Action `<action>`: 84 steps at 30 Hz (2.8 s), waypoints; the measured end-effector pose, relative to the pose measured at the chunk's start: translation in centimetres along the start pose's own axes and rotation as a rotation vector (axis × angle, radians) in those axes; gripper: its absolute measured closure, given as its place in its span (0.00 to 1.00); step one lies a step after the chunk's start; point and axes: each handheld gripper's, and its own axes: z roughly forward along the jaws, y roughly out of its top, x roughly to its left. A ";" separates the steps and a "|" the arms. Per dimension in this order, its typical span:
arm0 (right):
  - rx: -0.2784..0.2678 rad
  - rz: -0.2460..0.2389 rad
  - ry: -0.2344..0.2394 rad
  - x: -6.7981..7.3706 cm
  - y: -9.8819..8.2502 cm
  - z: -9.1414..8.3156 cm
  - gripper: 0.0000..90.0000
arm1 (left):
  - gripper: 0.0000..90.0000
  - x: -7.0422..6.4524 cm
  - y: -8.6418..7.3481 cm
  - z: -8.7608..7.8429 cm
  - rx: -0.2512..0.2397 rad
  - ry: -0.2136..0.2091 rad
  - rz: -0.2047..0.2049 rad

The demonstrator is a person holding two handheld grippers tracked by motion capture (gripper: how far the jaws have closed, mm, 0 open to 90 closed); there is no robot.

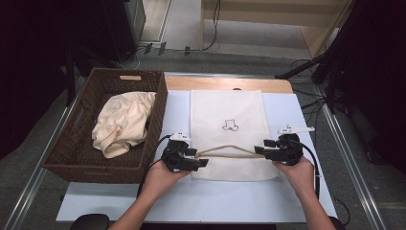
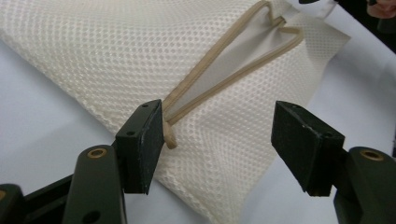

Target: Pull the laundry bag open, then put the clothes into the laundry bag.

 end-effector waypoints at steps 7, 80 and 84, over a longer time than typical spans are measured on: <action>-0.016 -0.022 0.039 1.0 0.2 0.0 0.43 | 0.37 -0.6 0.1 -0.4 0.008 -0.018 0.019; 0.079 -0.146 0.040 4.6 2.3 7.5 0.64 | 0.37 -1.4 -1.4 -2.5 -0.002 -0.036 -0.015; 0.080 -0.111 0.056 4.5 2.4 8.3 0.73 | 0.37 -1.3 -1.4 -2.5 0.001 -0.037 -0.013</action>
